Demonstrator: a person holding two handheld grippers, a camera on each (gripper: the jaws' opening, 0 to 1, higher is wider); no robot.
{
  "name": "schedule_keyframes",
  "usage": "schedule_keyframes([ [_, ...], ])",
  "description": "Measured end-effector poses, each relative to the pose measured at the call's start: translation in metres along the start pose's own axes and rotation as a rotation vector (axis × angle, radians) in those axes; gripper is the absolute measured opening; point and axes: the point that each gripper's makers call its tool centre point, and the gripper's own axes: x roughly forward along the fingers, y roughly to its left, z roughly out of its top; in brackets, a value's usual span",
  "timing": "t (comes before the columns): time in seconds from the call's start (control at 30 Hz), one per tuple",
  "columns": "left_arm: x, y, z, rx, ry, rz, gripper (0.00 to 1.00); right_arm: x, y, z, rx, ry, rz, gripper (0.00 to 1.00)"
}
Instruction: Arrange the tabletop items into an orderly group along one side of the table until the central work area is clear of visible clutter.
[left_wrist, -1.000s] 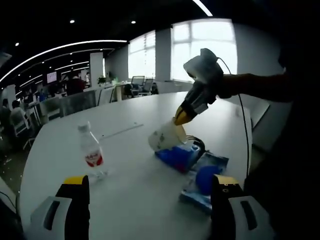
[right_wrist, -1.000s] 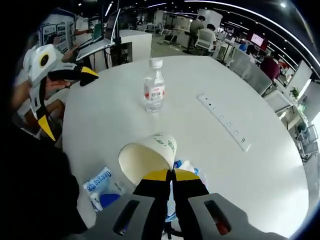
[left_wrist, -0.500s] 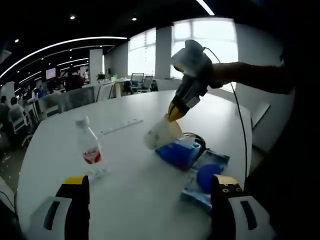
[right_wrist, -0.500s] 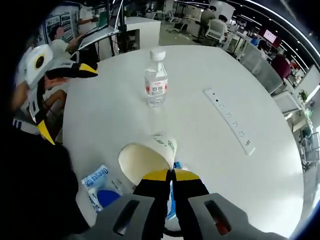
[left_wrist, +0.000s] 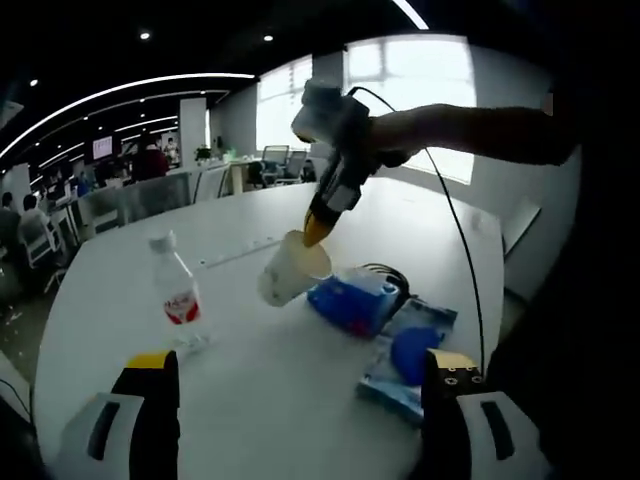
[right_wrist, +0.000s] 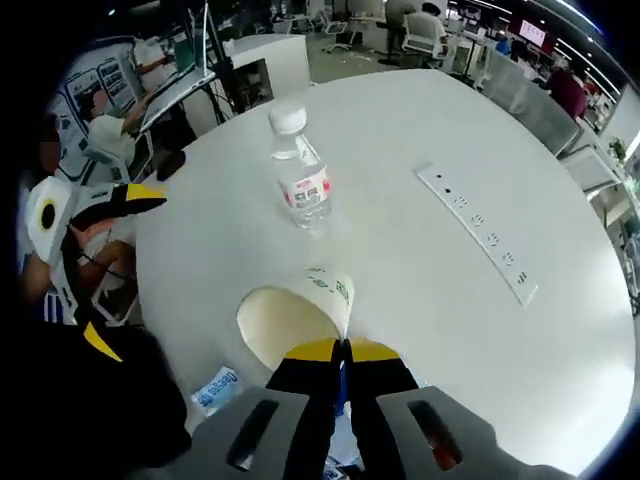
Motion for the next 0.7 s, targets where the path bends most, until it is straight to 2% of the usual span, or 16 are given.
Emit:
schedule_keyframes([
  [0.23,-0.003,0.0,0.001,-0.008,-0.005,0.004,0.99,0.004,0.005,0.0,0.045,0.047,0.035,0.0],
  [0.4,-0.004,0.0,-0.001,-0.012,-0.004,0.005,0.99,0.014,0.003,0.01,0.051,0.089,0.06,0.0],
  [0.7,-0.009,0.001,-0.002,-0.029,-0.012,0.016,0.99,0.026,-0.003,0.019,0.078,0.154,0.086,0.0],
])
